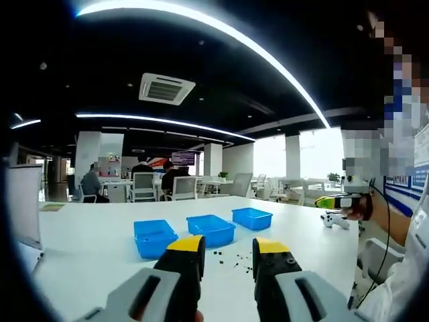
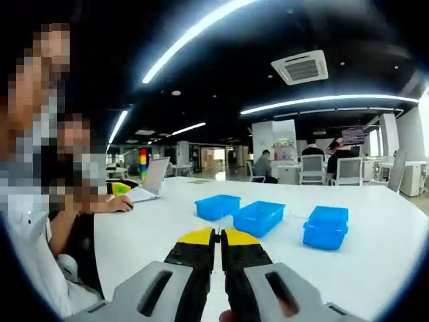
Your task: Pick up the resistors one by one and place each resistor into its matching bin, sorting the parts by color and model until every resistor is separated into the correct bin for its type
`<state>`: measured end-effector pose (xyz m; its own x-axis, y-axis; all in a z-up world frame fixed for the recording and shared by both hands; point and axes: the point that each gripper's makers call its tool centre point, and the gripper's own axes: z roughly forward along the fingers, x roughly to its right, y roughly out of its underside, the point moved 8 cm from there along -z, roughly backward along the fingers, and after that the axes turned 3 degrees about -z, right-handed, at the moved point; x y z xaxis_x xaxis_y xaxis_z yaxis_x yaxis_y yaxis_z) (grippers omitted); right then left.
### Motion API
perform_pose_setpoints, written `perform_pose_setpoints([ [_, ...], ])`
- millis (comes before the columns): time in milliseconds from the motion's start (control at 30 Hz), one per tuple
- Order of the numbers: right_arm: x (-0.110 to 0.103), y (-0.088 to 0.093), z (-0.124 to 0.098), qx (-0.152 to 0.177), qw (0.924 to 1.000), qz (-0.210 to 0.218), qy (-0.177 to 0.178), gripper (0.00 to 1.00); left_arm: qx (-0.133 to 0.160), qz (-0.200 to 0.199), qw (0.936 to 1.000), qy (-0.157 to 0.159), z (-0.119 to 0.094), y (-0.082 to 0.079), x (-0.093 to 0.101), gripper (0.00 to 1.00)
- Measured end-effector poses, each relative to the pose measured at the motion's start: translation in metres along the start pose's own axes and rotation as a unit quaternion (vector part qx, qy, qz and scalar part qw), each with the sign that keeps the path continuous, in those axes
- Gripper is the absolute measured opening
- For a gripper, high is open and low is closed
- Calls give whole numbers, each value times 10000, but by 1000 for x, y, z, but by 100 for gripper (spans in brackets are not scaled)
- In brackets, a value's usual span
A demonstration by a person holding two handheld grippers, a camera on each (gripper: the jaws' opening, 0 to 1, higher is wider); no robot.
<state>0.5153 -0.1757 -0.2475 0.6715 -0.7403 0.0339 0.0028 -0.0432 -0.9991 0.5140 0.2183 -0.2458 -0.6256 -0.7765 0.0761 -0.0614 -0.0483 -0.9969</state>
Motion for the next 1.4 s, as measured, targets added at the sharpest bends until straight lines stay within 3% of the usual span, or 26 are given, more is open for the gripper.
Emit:
perform_pose_setpoints([
  [167, 0, -3, 6, -22, 10000, -6, -50, 7, -3, -19, 10000, -7, 1, 1, -1, 30],
  [467, -2, -25, 57, -149, 9991, 144, -368, 7, 41, -8, 10000, -28, -2, -2, -1, 30],
  [667, -7, -29, 132, -474, 9961, 438, -600, 7, 69, -16, 10000, -52, -4, -4, -4, 30],
  [867, -16, -26, 205, -681, 9943, 292, -766, 7, 105, -24, 9999, -76, -8, -5, -7, 30],
  [900, -16, -26, 209, -684, 9943, 298, -762, 7, 109, -24, 9999, -81, -8, -5, -7, 30],
  [1133, -14, -21, 303, -1061, 9914, -40, -768, 7, 171, -73, 9997, -141, -11, -6, -14, 30],
  [1167, -13, -21, 311, -1096, 9911, -46, -754, 7, 166, -73, 9997, -139, -11, -6, -14, 30],
  [1200, -26, -18, 313, -1119, 9908, 4, -755, 7, 166, -78, 9997, -138, -11, -6, -14, 30],
  [1300, -8, -10, 362, -1238, 9901, 79, -661, 7, 176, -86, 9997, -131, -11, -6, -15, 30],
  [1400, -2, -7, 391, -1342, 9895, 63, -531, 7, 186, -87, 9997, -135, -11, -6, -15, 30],
])
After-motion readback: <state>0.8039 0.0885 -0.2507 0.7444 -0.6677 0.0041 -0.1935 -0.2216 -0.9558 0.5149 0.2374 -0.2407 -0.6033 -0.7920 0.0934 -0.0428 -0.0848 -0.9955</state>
